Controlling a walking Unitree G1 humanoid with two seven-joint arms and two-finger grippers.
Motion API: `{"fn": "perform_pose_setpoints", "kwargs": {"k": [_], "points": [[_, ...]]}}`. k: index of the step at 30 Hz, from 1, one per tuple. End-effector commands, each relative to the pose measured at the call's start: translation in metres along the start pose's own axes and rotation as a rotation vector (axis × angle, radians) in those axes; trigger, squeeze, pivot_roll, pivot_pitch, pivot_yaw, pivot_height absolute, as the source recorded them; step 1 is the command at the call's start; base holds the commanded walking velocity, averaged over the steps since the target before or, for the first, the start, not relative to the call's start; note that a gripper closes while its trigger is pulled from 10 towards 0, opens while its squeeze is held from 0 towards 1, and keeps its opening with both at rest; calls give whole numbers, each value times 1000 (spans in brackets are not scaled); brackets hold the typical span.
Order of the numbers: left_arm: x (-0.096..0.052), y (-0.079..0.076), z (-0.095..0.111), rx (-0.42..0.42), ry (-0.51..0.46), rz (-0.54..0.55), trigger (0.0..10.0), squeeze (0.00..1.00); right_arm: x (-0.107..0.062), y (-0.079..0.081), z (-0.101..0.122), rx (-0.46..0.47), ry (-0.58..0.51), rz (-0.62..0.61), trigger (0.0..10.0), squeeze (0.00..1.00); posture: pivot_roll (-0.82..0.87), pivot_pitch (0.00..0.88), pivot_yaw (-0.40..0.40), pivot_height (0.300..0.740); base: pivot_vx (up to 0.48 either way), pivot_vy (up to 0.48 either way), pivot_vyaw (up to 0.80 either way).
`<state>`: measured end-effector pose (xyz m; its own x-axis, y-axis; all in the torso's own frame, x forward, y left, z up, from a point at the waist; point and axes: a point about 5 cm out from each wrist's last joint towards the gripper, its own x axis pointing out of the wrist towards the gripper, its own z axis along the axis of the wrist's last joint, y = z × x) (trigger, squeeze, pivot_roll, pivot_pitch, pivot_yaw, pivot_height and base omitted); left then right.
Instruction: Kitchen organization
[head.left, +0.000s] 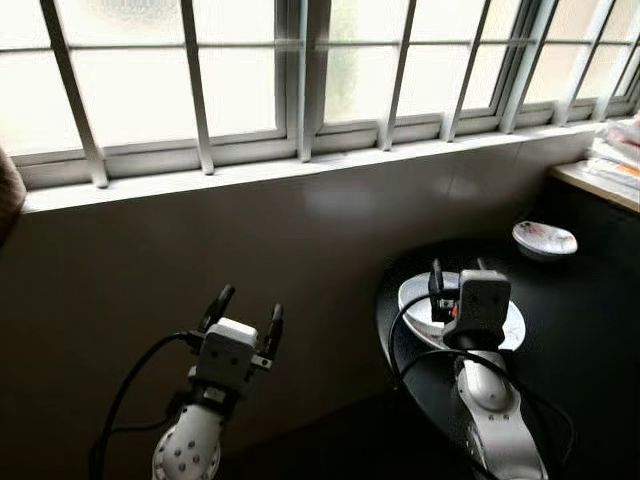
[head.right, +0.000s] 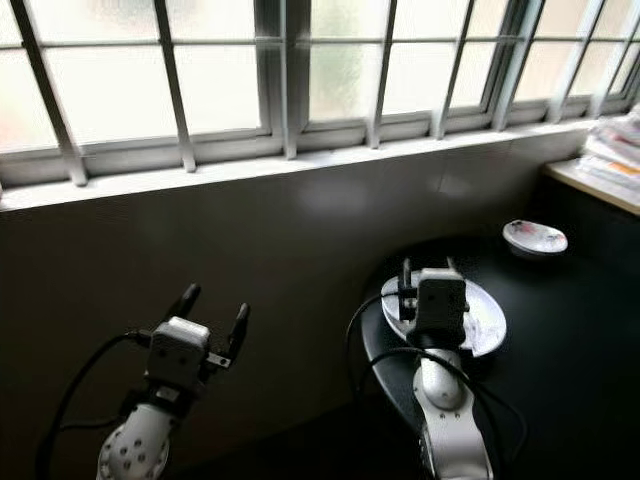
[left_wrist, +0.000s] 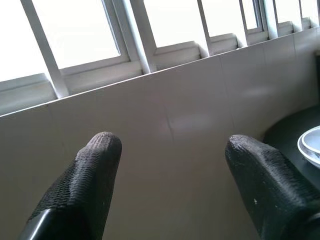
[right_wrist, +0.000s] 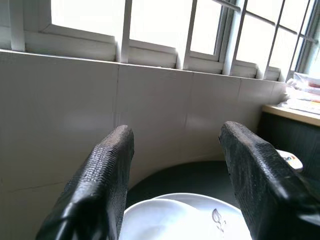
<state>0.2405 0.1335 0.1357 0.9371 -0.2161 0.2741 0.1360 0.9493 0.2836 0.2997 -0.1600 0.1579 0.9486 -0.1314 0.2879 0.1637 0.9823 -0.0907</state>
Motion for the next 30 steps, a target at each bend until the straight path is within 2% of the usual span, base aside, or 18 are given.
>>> {"fn": "perform_pose_setpoints", "kwargs": {"k": [1, 11, 16, 22, 28, 30], "points": [[1, -5, 4, -13, -27, -18, 10000, 0, 1, -5, 0, -1, 6, -14, 10000, 0, 66, 0, -24, 740, 0, 0, 0], [1, -7, 4, -8, -28, -23, 10000, 0, 1, -5, -1, -5, 7, -12, 10000, 0, 65, 0, -25, 740, 0, 0, 0], [0, -7, 3, -6, -24, -24, 10000, 0, 1, -5, -2, -5, 14, -13, 10000, 0, 65, 0, -25, 740, 0, 0, -800], [0, -7, 2, -2, -20, -24, 10000, 0, 1, -8, -5, 22, 44, -33, 10000, 0, 67, 0, -25, 740, 0, 0, 0], [1, -7, 2, 2, -16, -25, 10000, 0, 3, -9, -17, 83, 138, -31, 10000, 0, 67, 0, -23, 740, 0, 0, -133], [1, -7, 2, 4, -14, -27, 10000, 0, 2, -7, -27, 113, 209, 21, 10000, 0, 65, 0, -21, 740, 0, 0, 0]]}}
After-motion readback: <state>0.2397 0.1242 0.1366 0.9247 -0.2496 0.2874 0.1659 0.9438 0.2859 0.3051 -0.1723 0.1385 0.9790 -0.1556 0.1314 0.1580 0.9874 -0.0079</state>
